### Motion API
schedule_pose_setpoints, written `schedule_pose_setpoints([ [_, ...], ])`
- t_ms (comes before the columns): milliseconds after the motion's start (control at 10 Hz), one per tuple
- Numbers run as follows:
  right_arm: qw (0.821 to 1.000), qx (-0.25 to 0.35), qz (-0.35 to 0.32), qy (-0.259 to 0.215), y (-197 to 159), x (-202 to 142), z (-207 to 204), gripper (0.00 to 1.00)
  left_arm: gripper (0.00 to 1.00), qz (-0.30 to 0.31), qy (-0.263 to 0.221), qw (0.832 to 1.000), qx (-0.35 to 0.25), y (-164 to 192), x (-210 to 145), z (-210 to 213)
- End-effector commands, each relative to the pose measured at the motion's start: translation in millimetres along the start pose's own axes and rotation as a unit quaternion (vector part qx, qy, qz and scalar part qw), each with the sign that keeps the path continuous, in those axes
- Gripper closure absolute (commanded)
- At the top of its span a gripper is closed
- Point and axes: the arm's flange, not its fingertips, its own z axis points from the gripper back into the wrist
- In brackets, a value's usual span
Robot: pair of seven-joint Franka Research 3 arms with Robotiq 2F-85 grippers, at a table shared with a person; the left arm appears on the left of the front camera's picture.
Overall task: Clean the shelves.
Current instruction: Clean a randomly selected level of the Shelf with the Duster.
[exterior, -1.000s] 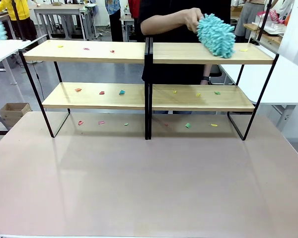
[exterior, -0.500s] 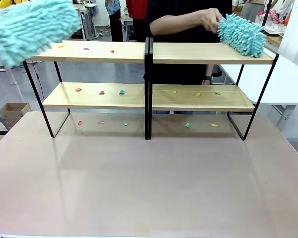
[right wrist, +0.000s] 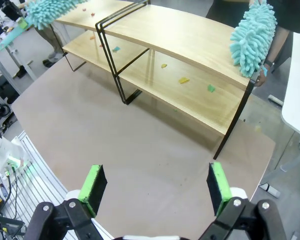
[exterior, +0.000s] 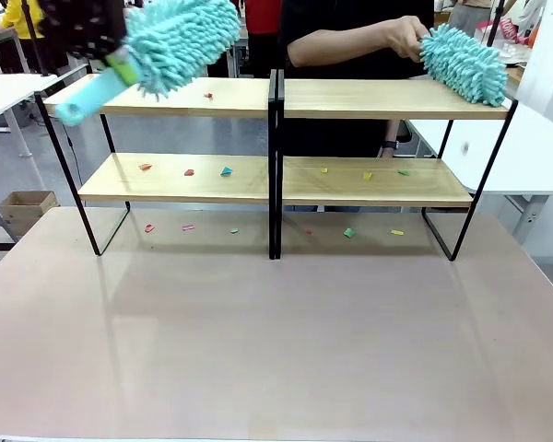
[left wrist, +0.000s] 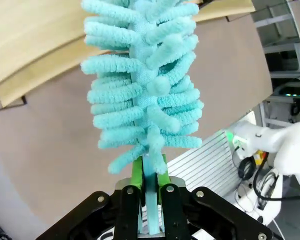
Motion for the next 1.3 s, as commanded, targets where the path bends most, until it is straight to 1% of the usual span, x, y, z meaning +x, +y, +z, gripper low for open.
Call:
schedule_pose_setpoints([
  [0, 1.0, 0.002, 0.006, -0.003, -1.5, -0.9, -0.7, 0.0, 0.88, 0.032, 0.0, 0.998, 0.053, -12.1, 19.9, -7.9],
  [100, 1.0, 0.002, 0.006, -0.003, -1.5, -0.9, -0.7, 0.0, 0.88, 0.038, -0.004, 0.996, 0.078, -20.5, 27.1, -21.1],
  [200, 1.0, 0.002, 0.006, -0.003, -1.5, -0.9, -0.7, 0.0, 0.88, 0.039, 0.005, 0.995, 0.091, -24.7, 29.5, -30.4],
  [400, 1.0, 0.002, 0.006, -0.003, -1.5, -0.9, -0.7, 0.0, 0.88, 0.04, 0.033, 0.994, 0.093, -26.9, 31.3, -43.5],
  [600, 1.0, 0.002, 0.006, -0.003, -1.5, -0.9, -0.7, 0.0, 0.88, 0.055, 0.067, 0.991, 0.104, -11.5, 33.2, -54.9],
  [700, 1.0, 0.002, 0.006, -0.003, -1.5, -0.9, -0.7, 0.0, 0.88, 0.062, 0.074, 0.988, 0.12, -3.1, 34.5, -55.3],
  [900, 1.0, 0.002, 0.006, -0.003, -1.5, -0.9, -0.7, 0.0, 0.88, 0.062, 0.068, 0.988, 0.122, 3.0, 32.4, -38.6],
  [1100, 1.0, 0.002, 0.006, -0.003, -1.5, -0.9, -0.7, 0.0, 0.88, 0.074, 0.062, 0.987, 0.126, 16.6, 32.2, -18.8],
  [1200, 1.0, 0.002, 0.006, -0.003, -1.5, -0.9, -0.7, 0.0, 0.88, 0.083, 0.074, 0.985, 0.134, 24.4, 32.0, -14.5],
])
